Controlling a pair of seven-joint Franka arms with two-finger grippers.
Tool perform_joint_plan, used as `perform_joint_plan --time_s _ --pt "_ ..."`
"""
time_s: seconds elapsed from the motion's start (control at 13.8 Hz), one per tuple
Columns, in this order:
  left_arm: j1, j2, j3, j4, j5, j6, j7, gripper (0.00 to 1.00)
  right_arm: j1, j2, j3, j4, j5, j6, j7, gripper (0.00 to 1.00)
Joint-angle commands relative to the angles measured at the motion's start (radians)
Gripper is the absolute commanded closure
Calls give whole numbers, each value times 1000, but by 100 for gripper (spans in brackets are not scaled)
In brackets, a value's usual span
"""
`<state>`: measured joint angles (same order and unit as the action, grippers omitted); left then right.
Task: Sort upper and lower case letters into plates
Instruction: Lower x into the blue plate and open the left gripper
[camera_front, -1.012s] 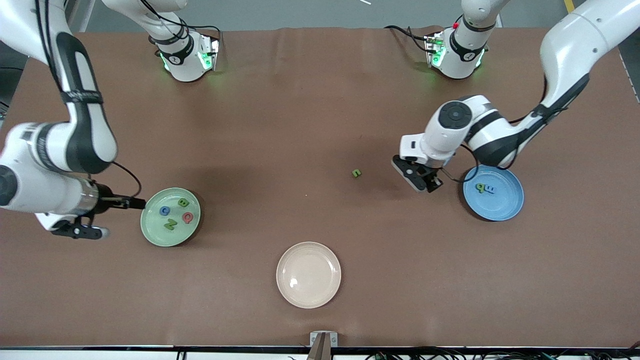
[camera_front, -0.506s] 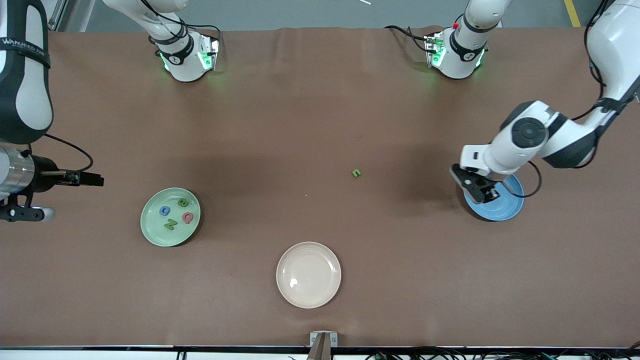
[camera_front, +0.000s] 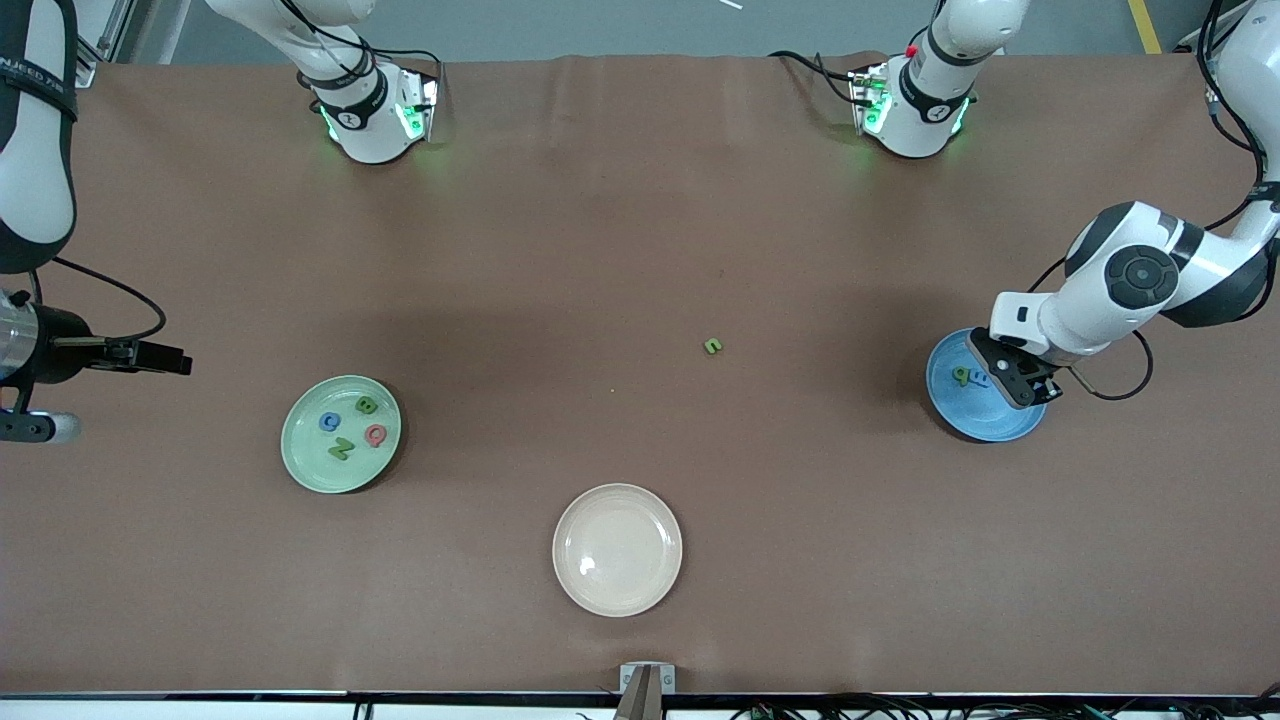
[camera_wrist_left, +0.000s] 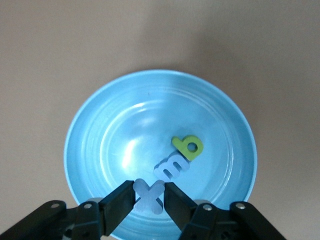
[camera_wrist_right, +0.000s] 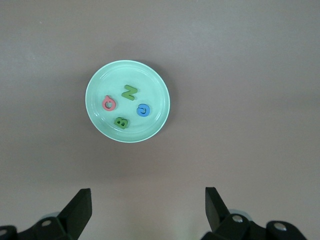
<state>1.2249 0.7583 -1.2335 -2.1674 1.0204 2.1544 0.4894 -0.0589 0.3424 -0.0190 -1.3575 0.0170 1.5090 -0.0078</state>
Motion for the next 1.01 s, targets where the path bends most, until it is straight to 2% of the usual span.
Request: perform_joint_plan --time_s 0.0,0.29,0.58,0.79,0.94 --pt "-7 -1 17 11 -2 -7 28 85 4 -42 11 -26 9 -10 -3 0" --pt "-27 13 75 29 59 19 28 85 39 -131 7 -121 -12 14 -1 0" --pt "-76 13 140 35 64 64 28 84 42 -193 7 -187 -15 34 -1 0" --pt "-117 13 180 54 63 81 26 84 42 -287 7 -309 -15 114 -1 0" --pt "-133 13 204 54 63 102 26 83 44 -318 8 -344 -15 123 -1 0"
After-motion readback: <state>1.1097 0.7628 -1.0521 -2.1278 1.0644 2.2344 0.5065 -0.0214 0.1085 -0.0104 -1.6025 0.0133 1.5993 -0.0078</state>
